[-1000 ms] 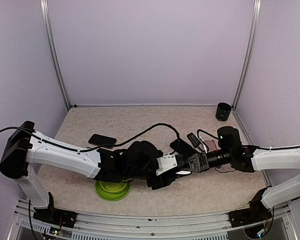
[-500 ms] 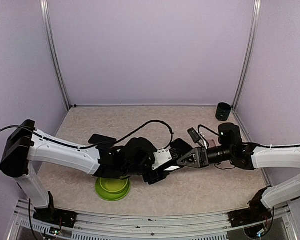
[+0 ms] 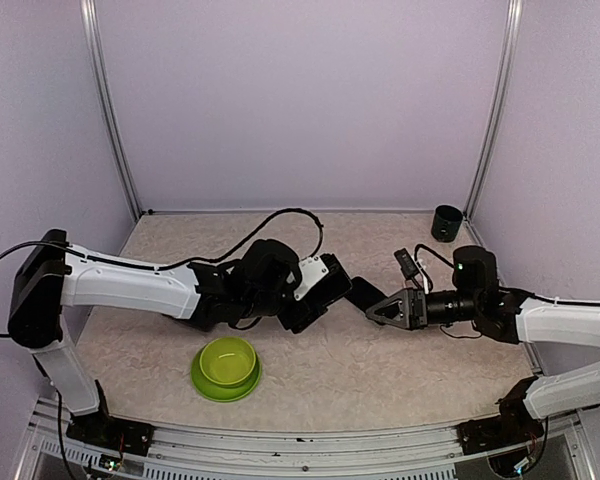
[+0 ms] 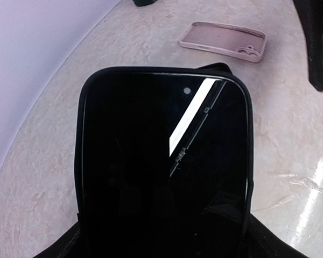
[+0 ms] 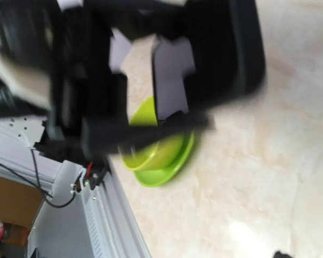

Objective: Put the phone into the phone case
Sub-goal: Pass from the right arm to the left, then place the phone with the phone case at the corner of the board.

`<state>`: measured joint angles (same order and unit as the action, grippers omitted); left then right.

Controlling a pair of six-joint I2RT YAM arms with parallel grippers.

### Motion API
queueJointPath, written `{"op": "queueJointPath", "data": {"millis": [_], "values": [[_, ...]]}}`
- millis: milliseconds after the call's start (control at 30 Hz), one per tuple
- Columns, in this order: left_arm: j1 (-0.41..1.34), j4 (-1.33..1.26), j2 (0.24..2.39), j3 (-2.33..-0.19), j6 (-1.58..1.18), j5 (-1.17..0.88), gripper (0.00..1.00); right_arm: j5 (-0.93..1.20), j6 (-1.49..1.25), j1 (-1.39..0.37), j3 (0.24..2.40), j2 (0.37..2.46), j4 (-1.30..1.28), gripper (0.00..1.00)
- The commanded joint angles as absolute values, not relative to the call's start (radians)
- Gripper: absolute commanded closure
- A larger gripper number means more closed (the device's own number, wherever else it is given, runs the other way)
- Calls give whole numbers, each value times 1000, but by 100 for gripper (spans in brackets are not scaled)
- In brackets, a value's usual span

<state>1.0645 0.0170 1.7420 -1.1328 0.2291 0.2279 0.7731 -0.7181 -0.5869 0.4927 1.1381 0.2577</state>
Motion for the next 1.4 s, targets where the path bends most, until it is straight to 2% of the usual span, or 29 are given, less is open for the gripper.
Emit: {"op": "queueJointPath", "data": {"millis": [0, 633, 1367], "values": [[982, -3, 1757, -1206, 173, 252, 47, 730, -701, -575, 462, 1112, 244, 12], [504, 218, 1898, -1498, 32, 238, 46, 728, -699, -573, 386, 1056, 275, 12], [181, 368, 2117, -1755, -28, 196, 46, 760, -689, -574, 358, 999, 266, 12]]}}
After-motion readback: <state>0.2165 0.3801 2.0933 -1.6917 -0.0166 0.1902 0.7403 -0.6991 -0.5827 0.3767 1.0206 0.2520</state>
